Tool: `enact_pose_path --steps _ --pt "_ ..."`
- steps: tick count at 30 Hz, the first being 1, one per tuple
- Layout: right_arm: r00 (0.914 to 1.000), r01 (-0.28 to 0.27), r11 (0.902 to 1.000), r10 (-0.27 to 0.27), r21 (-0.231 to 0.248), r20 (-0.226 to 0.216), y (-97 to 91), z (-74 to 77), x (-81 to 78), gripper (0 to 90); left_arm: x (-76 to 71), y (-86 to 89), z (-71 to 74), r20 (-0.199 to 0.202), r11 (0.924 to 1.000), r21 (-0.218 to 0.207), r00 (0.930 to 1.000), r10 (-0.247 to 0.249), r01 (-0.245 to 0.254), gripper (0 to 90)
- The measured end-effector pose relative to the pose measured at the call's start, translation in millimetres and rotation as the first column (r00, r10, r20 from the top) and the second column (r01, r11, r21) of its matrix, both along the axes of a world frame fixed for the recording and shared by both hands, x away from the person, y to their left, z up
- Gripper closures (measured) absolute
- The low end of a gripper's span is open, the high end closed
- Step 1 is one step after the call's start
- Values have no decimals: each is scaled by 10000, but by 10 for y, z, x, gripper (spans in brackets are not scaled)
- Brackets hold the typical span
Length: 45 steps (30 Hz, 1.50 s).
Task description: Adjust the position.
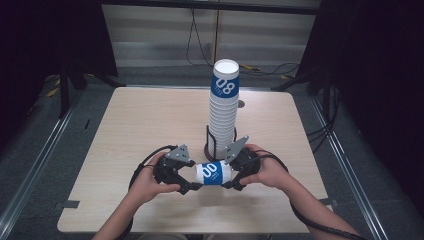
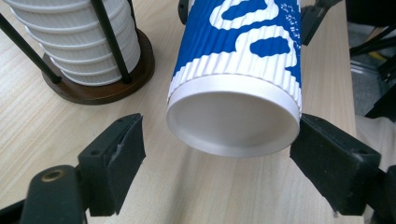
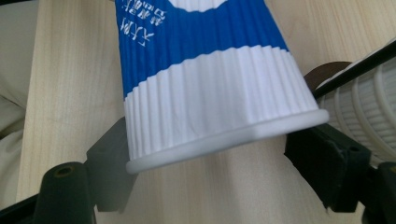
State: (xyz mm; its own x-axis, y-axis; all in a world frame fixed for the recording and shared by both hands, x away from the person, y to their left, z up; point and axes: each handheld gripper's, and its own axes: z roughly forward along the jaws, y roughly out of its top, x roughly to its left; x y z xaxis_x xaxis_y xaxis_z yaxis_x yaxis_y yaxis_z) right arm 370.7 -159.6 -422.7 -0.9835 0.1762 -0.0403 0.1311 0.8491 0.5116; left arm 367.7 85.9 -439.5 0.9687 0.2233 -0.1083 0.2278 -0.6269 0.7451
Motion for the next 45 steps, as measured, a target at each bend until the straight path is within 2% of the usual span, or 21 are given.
enact_pose_path --steps 3,4,5,8,9,11,12,14,16,18,20,26,30,31,32,35,45 --pt "9999 -117 9997 120 -230 122 12 15 8 205 -2 -17 12 91 9998 214 10000 -40 38 180" --pt "9999 -91 9995 95 -302 122 14 21 7 205 -2 -18 31 102 9988 479 9999 -44 39 181" --pt "9999 -91 9992 96 -382 122 15 26 5 204 -2 -24 26 94 9994 335 10000 3 -6 187" --pt "9996 -196 9988 204 -445 195 19 42 14 204 -1 -33 36 -48 9994 347 10000 70 -69 196" --pt "9997 -163 9987 172 -493 178 21 44 12 203 2 -35 46 -72 9981 619 10000 36 -31 196" --pt "9990 -178 9971 207 -736 387 27 55 18 203 -2 -50 45 -154 9977 671 9999 13 -3 196" --pt "9993 -224 9975 244 -665 293 33 48 22 203 -3 -59 45 -123 9976 686 9999 -18 27 196" --pt "9995 -63 9954 91 -954 292 41 57 10 203 0 -63 52 -94 9964 835 9999 -109 117 196" --pt "9995 -71 9950 101 -1001 294 50 52 16 204 -3 -76 47 -166 9969 777 9998 -70 82 195" --pt "9994 -163 9944 194 -1040 297 59 55 20 203 -4 -83 53 -234 9951 985 9997 -40 63 192" --pt "9994 -163 9940 196 -1082 293 65 58 20 203 6 -90 61 -107 9938 1103 9998 -159 170 191" --pt "9987 -268 9912 321 -1296 389 88 71 26 203 7 -122 89 -231 9906 1340 9994 -244 272 191" --pt "9985 -301 9888 365 -1463 418 108 72 29 203 -3 -165 83 -315 9910 1298 9991 -275 314 189" --pt "9982 -296 9881 370 -1511 464 115 73 28 203 -4 -175 89 -318 9893 1411 9990 -318 360 184" --pt "9973 -437 9877 520 -1499 520 122 71 35 203 -2 -188 83 -318 9895 1381 9987 -391 432 181" --pt "9972 -489 9875 568 -1499 489 143 75 30 203 -2 -219 75 -348 9877 1516 9989 -324 373 175" --pt "9945 -782 9833 886 -1644 568 181 71 11 202 18 -260 68 -431 9878 1514 9986 -304 366 196"
